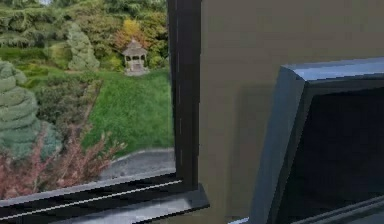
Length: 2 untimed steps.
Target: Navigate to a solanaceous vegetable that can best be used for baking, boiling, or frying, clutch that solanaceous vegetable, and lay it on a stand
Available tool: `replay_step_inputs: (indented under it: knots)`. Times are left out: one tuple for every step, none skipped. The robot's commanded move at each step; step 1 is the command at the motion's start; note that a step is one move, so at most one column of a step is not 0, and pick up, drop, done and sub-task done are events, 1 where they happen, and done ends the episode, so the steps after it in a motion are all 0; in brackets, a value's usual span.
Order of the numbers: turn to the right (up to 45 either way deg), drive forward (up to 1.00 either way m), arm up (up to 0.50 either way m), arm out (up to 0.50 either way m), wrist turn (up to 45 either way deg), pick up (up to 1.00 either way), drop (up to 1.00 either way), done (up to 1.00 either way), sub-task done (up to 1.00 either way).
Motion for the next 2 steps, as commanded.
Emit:
replay_step_inputs:
  knots:
    - [39.0,0.0,0.0,0.0,0.0,0.0,0.0,0.0,0.0]
    - [33.0,0.0,0.0,0.0,0.0,0.0,0.0,0.0,0.0]
